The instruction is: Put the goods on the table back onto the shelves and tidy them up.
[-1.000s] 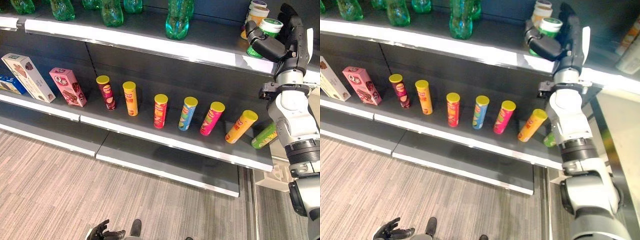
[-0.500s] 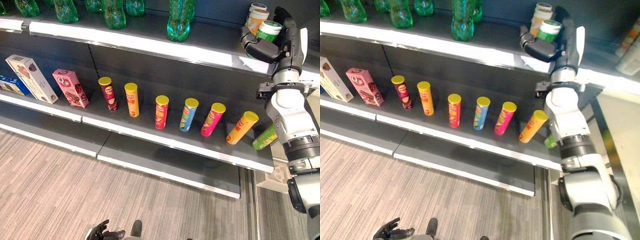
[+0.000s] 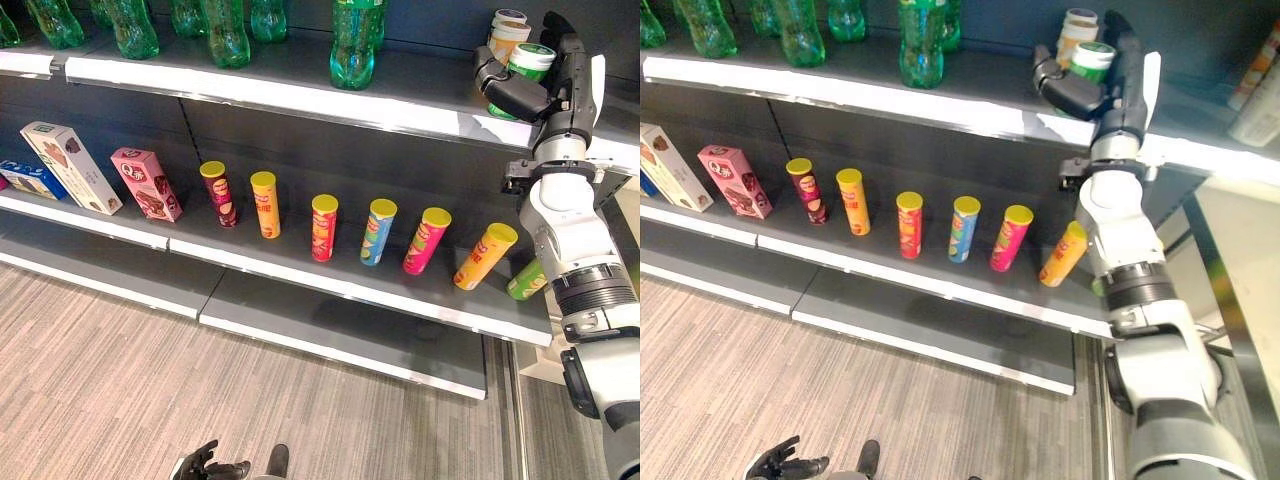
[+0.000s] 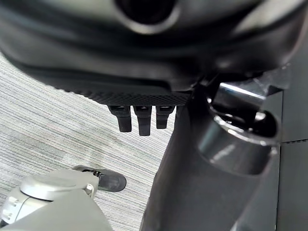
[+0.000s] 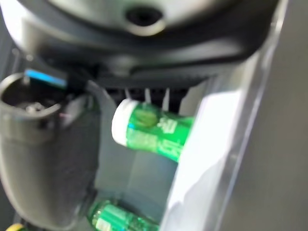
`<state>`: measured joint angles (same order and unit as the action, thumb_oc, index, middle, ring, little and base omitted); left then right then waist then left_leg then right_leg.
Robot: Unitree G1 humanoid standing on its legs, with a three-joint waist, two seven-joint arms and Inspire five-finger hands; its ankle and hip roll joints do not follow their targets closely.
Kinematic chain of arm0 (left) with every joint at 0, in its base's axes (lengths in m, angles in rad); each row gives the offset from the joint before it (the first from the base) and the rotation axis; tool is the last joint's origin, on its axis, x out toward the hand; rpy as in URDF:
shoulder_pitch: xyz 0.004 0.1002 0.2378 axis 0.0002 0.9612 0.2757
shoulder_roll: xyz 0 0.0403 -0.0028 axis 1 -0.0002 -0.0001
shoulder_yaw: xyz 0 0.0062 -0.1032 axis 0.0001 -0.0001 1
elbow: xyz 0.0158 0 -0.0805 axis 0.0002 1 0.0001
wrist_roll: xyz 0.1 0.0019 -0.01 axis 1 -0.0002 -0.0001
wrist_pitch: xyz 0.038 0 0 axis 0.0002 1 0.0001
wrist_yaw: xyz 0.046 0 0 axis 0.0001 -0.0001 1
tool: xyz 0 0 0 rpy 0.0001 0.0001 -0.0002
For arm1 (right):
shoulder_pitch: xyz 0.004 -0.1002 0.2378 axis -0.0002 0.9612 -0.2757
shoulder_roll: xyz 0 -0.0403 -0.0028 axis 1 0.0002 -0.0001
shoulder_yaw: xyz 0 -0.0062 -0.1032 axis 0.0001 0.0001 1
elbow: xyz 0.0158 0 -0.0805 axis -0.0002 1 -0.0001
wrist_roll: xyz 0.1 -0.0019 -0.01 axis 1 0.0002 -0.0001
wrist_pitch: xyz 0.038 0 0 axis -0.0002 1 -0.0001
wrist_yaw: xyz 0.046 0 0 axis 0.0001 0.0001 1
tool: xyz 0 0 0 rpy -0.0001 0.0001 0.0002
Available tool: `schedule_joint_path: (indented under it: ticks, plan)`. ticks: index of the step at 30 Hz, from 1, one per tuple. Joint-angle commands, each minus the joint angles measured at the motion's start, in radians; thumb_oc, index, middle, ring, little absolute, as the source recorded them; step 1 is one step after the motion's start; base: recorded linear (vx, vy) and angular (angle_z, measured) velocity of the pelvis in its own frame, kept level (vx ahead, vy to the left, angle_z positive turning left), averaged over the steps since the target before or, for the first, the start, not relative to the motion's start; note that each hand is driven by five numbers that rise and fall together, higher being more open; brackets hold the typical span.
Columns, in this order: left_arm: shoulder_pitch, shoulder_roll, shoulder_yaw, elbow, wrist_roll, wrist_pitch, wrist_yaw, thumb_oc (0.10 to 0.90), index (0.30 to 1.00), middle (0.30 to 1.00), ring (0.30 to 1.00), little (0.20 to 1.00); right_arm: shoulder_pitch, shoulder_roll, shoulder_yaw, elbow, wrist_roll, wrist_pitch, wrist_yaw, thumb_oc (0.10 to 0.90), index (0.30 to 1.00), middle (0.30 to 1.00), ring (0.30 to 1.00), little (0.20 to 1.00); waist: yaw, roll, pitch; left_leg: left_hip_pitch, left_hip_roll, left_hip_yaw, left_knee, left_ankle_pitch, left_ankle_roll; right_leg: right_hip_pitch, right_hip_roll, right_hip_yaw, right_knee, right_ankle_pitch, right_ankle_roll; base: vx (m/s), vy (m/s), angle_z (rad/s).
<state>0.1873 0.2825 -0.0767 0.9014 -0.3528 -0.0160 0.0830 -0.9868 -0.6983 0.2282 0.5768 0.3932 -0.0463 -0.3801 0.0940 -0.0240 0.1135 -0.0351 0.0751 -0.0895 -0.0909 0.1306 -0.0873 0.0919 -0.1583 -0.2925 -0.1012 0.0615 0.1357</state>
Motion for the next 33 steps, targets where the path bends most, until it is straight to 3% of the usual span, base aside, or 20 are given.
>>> schedule_joint_path:
  ticks: [1, 22, 31, 33]
  plan:
    - [-0.055, 0.064, -0.039, 0.003, -0.006, -0.034, 0.023, 0.8, 0.9, 0.9, 0.9, 0.9, -0.182, 0.013, 0.057, 0.015, -0.005, -0.049, 0.003, 0.8, 0.9, 0.9, 0.9, 0.9, 0.048, -0.033, -0.009, 0.073, 0.022, 0.099, 0.004, -0.169, -0.015, 0.023, -0.066, -0.033, 0.018, -0.034, 0.062, 0.0, 0.0, 0.0]
    - [-0.062, 0.059, -0.041, 0.013, -0.019, -0.036, 0.03, 0.8, 0.9, 0.9, 0.9, 0.9, -0.208, 0.029, 0.104, 0.056, 0.004, -0.039, 0.036, 0.8, 0.9, 0.9, 0.9, 0.9, 0.05, -0.043, -0.009, 0.08, 0.026, 0.108, 0.004, -0.17, -0.018, 0.03, -0.067, -0.033, 0.02, -0.036, 0.06, 0.0, 0.0, 0.0]
    - [-0.065, 0.054, -0.041, 0.003, -0.02, -0.039, 0.045, 0.8, 0.9, 0.9, 0.9, 0.9, -0.218, -0.003, 0.091, 0.033, -0.128, -0.018, -0.036, 0.8, 0.9, 0.9, 0.9, 0.9, 0.04, -0.04, -0.003, 0.083, 0.027, 0.109, 0.004, -0.172, -0.015, 0.029, -0.067, -0.033, 0.023, -0.035, 0.06, 0.0, 0.0, 0.0]
    - [-0.064, 0.048, -0.036, -0.01, -0.011, -0.039, 0.051, 0.8, 0.9, 0.9, 0.9, 0.9, -0.19, -0.029, 0.052, -0.072, -0.196, -0.02, -0.078, 0.8, 0.9, 0.9, 0.9, 0.9, 0.033, -0.035, -0.001, 0.082, 0.026, 0.108, 0.004, -0.173, -0.013, 0.026, -0.067, -0.032, 0.023, -0.038, 0.06, 0.0, 0.0, 0.0]
